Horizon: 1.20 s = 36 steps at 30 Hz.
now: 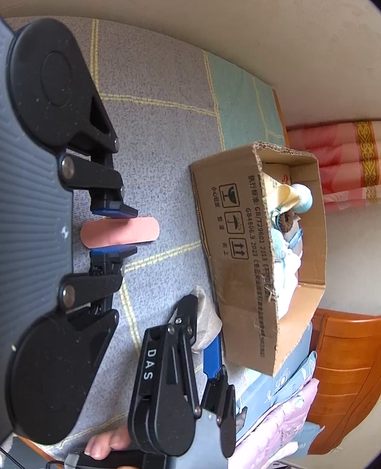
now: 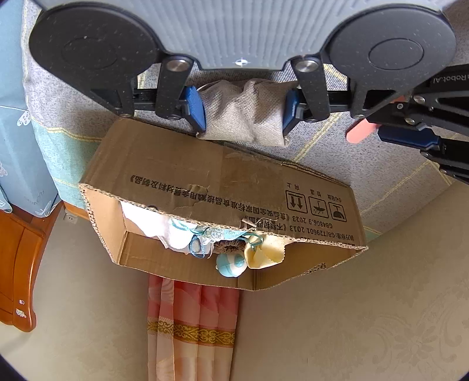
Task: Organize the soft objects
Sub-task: 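Close the right tool on the grey fabric sachet, then carry the file and sachet over the box and open both tools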
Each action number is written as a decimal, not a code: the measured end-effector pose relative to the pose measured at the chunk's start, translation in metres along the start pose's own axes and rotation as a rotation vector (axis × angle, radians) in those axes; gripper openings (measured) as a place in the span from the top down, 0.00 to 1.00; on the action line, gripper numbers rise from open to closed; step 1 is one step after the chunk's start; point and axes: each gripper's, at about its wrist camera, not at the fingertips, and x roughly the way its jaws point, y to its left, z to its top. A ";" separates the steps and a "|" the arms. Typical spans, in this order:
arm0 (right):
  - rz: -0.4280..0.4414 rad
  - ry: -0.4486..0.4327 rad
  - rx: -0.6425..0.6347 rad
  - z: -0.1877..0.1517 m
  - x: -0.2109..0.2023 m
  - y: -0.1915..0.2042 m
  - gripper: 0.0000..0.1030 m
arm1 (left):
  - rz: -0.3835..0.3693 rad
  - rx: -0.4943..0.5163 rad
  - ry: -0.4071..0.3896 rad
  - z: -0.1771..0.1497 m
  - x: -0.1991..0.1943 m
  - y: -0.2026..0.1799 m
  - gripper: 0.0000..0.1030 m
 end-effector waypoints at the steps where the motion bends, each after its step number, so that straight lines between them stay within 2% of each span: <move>1: -0.001 -0.002 -0.001 0.000 -0.003 0.000 0.46 | -0.004 0.001 -0.001 0.001 -0.002 0.001 0.83; 7: 0.008 -0.022 -0.004 0.002 -0.025 -0.003 0.46 | -0.043 0.022 -0.024 0.015 -0.022 0.003 0.83; 17: 0.009 -0.121 -0.021 0.019 -0.074 -0.013 0.46 | -0.082 0.112 -0.183 0.081 -0.052 -0.002 0.83; 22: -0.014 -0.172 -0.018 0.031 -0.087 -0.022 0.46 | -0.089 0.156 -0.241 0.123 -0.038 -0.012 0.83; 28: -0.042 -0.199 -0.029 0.044 -0.089 -0.034 0.46 | -0.029 0.123 -0.234 0.167 0.007 0.001 0.82; 29: -0.044 -0.200 -0.027 0.046 -0.088 -0.036 0.46 | -0.003 0.114 -0.243 0.171 0.015 0.004 0.79; 30: -0.047 -0.201 -0.027 0.047 -0.087 -0.038 0.46 | 0.028 0.115 -0.246 0.173 0.022 0.007 0.65; 31: -0.048 -0.202 -0.027 0.049 -0.086 -0.040 0.46 | 0.055 0.117 -0.232 0.174 0.029 0.010 0.38; 33: -0.052 -0.202 -0.026 0.054 -0.082 -0.044 0.46 | 0.106 0.105 -0.225 0.170 0.035 0.015 0.11; 36: -0.057 -0.202 -0.025 0.062 -0.074 -0.051 0.46 | 0.101 0.089 -0.282 0.151 0.019 0.022 0.10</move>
